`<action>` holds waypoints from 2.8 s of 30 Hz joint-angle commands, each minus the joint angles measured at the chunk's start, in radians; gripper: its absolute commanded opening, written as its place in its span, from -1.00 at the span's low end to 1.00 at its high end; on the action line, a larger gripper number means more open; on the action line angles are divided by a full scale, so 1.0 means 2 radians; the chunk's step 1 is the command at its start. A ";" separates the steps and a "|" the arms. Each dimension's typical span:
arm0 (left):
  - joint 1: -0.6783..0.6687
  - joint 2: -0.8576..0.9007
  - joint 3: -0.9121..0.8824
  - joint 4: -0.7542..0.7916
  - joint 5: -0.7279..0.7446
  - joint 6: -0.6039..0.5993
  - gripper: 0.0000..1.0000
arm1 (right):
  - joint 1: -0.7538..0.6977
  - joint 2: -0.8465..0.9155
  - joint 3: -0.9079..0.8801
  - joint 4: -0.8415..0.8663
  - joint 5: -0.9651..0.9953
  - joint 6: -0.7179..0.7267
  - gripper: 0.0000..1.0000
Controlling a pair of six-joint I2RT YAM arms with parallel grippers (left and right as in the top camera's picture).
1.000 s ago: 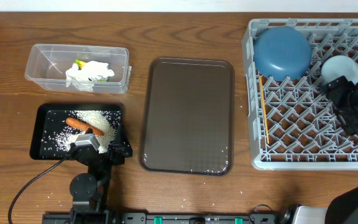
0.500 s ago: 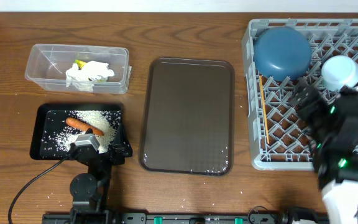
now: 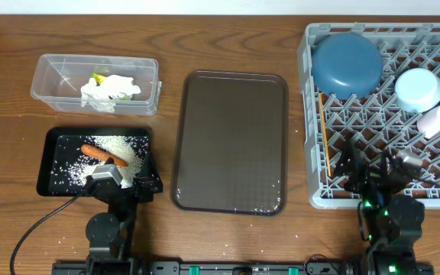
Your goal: Sort waste into correct bins and load items into the dishwasher rack
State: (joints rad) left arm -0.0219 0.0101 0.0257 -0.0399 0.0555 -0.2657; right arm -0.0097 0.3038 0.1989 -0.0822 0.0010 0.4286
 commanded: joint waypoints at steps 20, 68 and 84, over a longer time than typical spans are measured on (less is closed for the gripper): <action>-0.002 -0.003 -0.011 -0.013 -0.002 -0.001 1.00 | 0.017 -0.150 -0.097 0.004 -0.010 -0.186 0.98; -0.002 -0.003 -0.011 -0.013 -0.002 -0.001 1.00 | 0.026 -0.150 -0.097 0.004 -0.005 -0.245 0.98; -0.002 -0.003 -0.011 -0.013 -0.002 -0.001 1.00 | 0.026 -0.149 -0.097 0.004 -0.005 -0.245 0.98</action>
State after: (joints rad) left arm -0.0219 0.0101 0.0257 -0.0399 0.0551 -0.2657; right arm 0.0341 0.0124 0.0063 -0.0700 -0.0101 -0.0460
